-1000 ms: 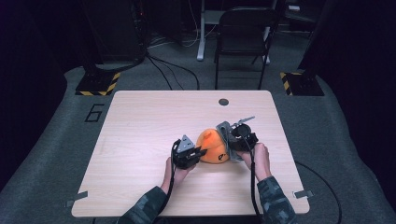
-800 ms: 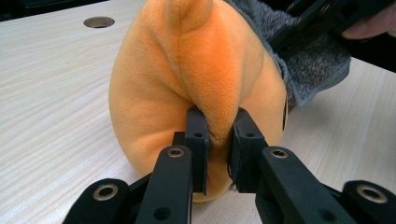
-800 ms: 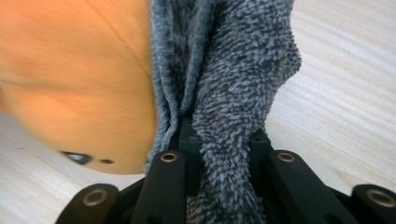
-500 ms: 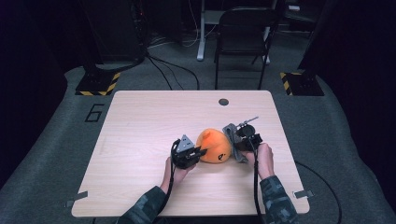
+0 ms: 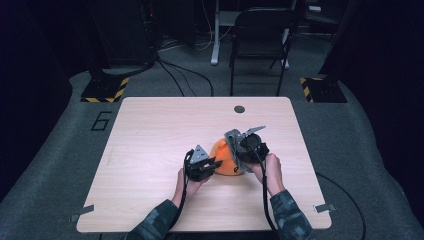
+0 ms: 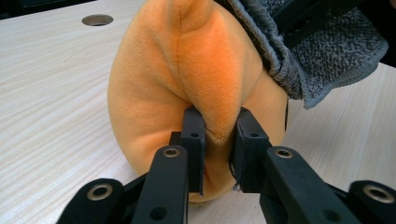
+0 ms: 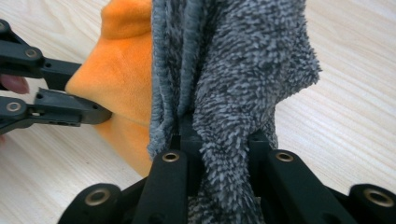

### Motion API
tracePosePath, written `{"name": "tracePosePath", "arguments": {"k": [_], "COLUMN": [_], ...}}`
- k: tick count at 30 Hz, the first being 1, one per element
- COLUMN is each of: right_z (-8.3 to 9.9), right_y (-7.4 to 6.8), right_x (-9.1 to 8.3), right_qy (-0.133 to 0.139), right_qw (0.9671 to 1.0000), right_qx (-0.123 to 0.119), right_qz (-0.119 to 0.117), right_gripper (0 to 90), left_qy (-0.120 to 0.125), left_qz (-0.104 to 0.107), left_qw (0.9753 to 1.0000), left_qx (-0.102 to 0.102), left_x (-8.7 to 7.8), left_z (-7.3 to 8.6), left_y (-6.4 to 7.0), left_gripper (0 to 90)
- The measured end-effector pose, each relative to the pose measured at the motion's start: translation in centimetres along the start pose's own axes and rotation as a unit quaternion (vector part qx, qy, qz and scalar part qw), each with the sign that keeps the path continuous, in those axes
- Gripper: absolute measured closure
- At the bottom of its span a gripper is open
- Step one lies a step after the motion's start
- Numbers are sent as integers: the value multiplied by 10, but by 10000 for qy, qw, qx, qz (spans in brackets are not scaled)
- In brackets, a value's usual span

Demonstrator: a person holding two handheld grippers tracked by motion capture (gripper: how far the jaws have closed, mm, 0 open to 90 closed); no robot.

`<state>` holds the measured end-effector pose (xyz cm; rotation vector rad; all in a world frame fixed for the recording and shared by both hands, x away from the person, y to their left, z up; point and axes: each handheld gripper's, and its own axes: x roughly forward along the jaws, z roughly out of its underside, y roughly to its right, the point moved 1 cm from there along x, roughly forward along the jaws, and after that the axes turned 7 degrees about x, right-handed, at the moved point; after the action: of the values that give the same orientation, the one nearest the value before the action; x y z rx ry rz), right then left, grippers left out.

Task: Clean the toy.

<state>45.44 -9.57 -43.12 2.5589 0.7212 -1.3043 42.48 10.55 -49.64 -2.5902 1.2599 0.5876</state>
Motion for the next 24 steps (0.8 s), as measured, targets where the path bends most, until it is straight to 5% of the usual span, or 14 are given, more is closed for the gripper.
{"name": "tracePosePath", "arguments": {"k": [8,13,18,24], "right_z": [4,4,7,7], "right_y": [6,10,17,17], "right_x": [6,6,6,6], "right_qy": [-29,-53,-39,-42], "right_qw": [10000,10000,9999,9999], "right_qx": [32,42,127,116], "right_qz": [40,26,27,11], "right_gripper": [770,772,773,772], "left_qy": [-34,-207,-291,-305], "left_qz": [306,213,257,393], "left_qw": [9995,9996,9989,9987], "left_qx": [9,15,-275,-134], "left_x": [-6,-9,-7,-2], "left_z": [-2,2,13,14], "left_y": [-8,-20,-35,-33], "left_gripper": [478,341,277,256]}}
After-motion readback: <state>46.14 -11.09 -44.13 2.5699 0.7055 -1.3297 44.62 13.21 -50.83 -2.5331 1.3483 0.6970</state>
